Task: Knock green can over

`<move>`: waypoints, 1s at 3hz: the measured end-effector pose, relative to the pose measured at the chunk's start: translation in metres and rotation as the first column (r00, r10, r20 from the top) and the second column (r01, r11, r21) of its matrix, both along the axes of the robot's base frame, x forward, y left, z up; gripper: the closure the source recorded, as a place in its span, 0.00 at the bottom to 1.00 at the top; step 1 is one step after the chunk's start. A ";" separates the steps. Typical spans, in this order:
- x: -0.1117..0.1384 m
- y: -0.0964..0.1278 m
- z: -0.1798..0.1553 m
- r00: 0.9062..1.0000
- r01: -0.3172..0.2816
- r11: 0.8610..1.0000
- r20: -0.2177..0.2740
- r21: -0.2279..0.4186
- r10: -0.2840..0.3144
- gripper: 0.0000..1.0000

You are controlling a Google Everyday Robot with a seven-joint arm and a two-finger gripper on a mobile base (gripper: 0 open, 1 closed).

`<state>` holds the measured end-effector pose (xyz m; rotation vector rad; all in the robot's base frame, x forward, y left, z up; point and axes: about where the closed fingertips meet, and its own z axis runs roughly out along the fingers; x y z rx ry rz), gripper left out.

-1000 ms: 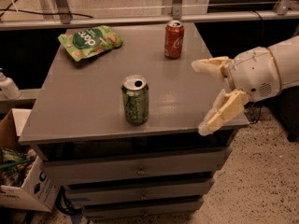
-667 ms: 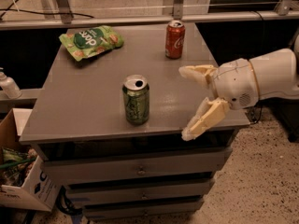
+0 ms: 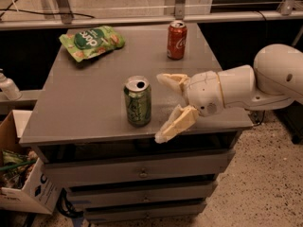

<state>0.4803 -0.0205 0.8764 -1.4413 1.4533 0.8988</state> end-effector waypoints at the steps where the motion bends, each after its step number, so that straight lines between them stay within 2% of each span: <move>1: 0.013 0.022 -0.009 1.000 -0.002 0.999 -0.004 0.047 0.002 0.00; 3: 0.024 0.055 -0.020 0.999 -0.002 0.993 -0.036 0.119 0.006 0.00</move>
Offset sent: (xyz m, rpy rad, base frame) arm 0.0330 0.0575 -0.0292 0.1332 0.0515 -0.0130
